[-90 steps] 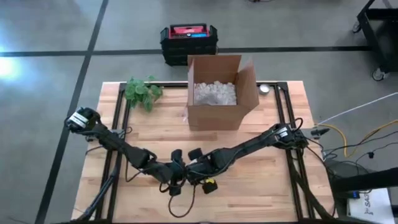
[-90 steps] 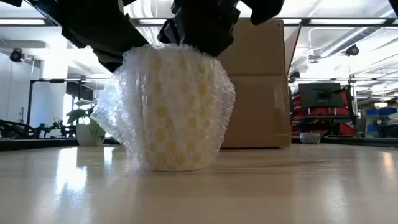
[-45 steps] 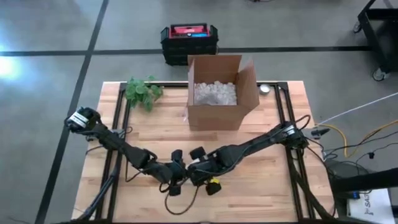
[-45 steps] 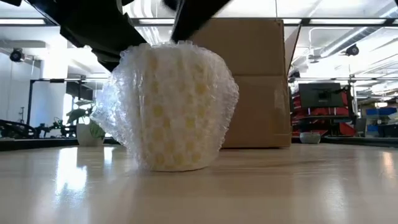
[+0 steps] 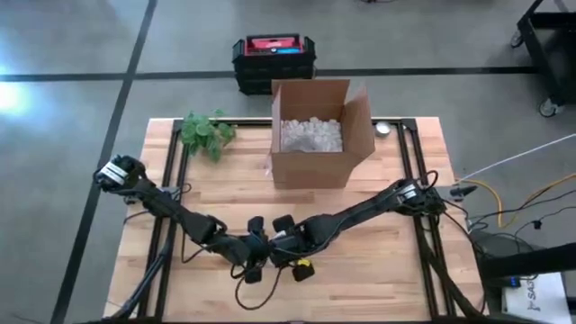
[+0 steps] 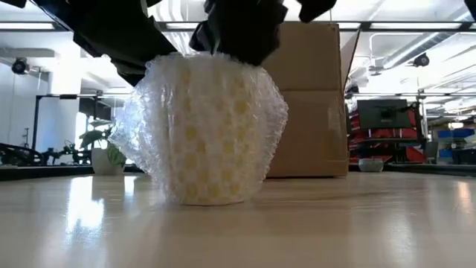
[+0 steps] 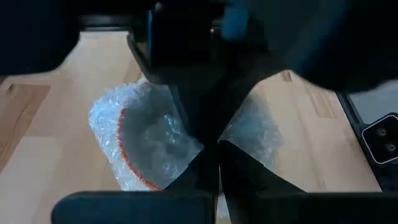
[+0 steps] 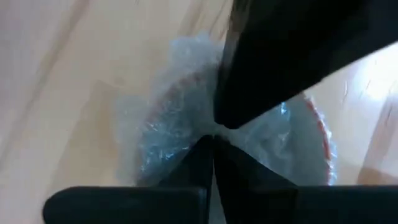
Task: Wrap mug
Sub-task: Wrap the yellow mug with bubble wrap
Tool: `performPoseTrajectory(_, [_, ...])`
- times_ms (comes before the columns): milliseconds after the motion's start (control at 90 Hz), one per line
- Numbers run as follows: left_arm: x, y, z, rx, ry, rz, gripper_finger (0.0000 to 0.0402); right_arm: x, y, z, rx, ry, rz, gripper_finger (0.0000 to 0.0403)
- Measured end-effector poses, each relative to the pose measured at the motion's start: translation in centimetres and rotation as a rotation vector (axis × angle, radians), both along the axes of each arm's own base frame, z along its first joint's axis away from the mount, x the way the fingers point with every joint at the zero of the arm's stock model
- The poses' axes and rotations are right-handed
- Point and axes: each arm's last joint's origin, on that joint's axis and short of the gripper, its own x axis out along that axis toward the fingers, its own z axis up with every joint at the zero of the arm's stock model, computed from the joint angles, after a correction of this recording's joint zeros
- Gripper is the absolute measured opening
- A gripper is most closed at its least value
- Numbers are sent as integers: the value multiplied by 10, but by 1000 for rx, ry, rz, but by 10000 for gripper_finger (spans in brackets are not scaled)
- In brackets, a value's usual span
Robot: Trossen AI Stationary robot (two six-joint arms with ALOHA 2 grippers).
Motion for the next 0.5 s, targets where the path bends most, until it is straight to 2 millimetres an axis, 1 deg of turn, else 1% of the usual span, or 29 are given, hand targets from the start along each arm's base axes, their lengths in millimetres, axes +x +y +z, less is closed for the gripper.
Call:
performPoseTrajectory(100, [-5,2,7,-14,12,-26,0,2,1,-5,2,-1,4,2])
performPoseTrajectory(178, [-14,4,16,-30,32,-44,0,3,1,-2,8,-15,11,2])
performPoseTrajectory(233, [-23,7,23,-37,68,-51,0,3,1,1,11,-25,11,2])
performPoseTrajectory(322, [-41,13,33,-49,139,-14,0,4,1,4,12,-33,11,2])
performPoseTrajectory(433, [-62,21,32,-47,252,81,0,5,1,6,11,-41,24,2])
performPoseTrajectory(500, [-71,23,21,-30,273,127,0,5,1,6,8,-43,35,2])
